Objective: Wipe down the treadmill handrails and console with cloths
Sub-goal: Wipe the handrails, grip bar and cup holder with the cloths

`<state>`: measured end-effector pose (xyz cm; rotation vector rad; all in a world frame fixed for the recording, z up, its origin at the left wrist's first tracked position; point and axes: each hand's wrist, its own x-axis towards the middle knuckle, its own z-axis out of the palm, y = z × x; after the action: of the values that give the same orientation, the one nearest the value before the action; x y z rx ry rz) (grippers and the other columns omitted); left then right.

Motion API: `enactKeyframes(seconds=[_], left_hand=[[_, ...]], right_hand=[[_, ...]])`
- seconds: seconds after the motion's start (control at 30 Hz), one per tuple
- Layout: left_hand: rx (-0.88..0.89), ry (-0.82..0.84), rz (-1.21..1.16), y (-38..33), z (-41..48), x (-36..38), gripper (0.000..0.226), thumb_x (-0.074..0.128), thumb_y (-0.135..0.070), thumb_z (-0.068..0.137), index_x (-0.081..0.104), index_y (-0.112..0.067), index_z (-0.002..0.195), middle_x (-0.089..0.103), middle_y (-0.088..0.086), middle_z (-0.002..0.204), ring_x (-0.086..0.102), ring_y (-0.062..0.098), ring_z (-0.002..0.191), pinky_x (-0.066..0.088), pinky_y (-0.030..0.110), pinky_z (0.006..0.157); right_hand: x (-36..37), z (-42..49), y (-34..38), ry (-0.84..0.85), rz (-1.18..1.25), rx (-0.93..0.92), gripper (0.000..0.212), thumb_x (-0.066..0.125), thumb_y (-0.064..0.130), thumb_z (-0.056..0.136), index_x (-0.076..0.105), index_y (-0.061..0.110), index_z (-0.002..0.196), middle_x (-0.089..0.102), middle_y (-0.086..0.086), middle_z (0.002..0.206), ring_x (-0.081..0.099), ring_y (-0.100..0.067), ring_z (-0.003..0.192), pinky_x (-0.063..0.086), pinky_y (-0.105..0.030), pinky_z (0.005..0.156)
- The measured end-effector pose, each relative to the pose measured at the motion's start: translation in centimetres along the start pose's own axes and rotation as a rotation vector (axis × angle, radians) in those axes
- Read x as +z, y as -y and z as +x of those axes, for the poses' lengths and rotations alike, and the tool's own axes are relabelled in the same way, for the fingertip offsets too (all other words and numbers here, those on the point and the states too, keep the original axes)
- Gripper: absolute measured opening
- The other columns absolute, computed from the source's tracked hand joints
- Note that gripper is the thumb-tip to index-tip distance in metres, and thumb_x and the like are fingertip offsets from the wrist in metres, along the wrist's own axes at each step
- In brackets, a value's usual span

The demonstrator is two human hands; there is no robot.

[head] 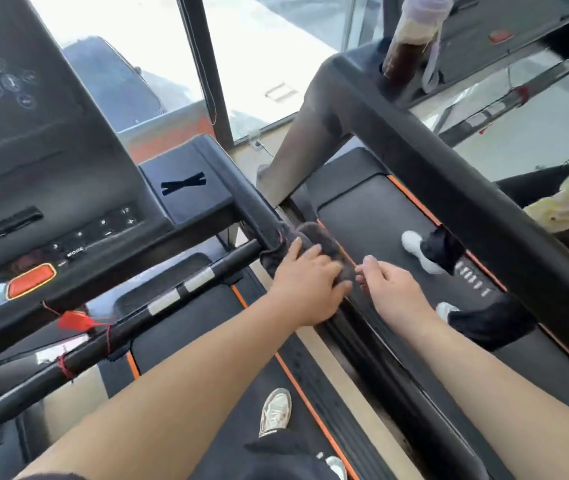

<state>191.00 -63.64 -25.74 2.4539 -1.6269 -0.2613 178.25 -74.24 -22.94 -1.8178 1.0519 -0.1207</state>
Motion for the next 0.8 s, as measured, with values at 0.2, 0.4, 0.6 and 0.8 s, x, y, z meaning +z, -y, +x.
enactKeyframes(seconds=[0.2, 0.4, 0.6, 0.8], left_hand=[[0.098, 0.033, 0.118, 12.0, 5.4, -1.2, 0.062, 0.018, -0.066, 0.1, 0.07, -0.037, 0.117, 0.063, -0.016, 0.126, 0.041, 0.013, 0.139, 0.003, 0.046, 0.126], [-0.157, 0.138, 0.081, 24.1, 10.8, -6.0, 0.062, 0.007, -0.064, 0.101, 0.046, -0.046, 0.146, 0.027, -0.011, 0.166, 0.002, 0.011, 0.157, -0.01, 0.052, 0.125], [-0.467, 0.096, 0.021, 28.5, 12.9, -7.0, 0.067, 0.009, -0.063, 0.101, 0.024, -0.037, 0.16, -0.006, -0.005, 0.172, -0.018, 0.017, 0.156, -0.013, 0.054, 0.124], [-0.344, 0.053, 0.028, 25.4, 12.7, -5.6, 0.065, 0.01, -0.058, 0.101, 0.06, -0.036, 0.136, 0.038, -0.005, 0.161, 0.001, 0.022, 0.158, -0.011, 0.056, 0.124]], right_hand=[[3.5, 5.3, 3.8, 0.018, -0.068, -0.027, 0.053, 0.038, 0.043, 0.107, 0.069, 0.0, 0.105, 0.073, -0.013, 0.104, 0.064, -0.029, 0.105, 0.046, -0.04, 0.097], [7.9, 9.9, 7.3, 0.112, -0.175, -0.072, 0.047, 0.04, 0.043, 0.106, 0.059, 0.013, 0.076, 0.064, 0.008, 0.071, 0.057, -0.022, 0.079, 0.045, -0.034, 0.072], [9.3, 11.4, 8.1, 0.151, -0.224, -0.087, 0.019, 0.053, 0.034, 0.101, 0.069, 0.027, 0.094, 0.069, 0.017, 0.083, 0.06, 0.004, 0.079, 0.041, -0.009, 0.07], [6.1, 10.6, 5.6, 0.068, -0.237, 0.006, 0.038, 0.047, 0.041, 0.102, 0.062, 0.01, 0.086, 0.045, 0.012, 0.061, 0.042, -0.009, 0.061, 0.041, -0.031, 0.065]])
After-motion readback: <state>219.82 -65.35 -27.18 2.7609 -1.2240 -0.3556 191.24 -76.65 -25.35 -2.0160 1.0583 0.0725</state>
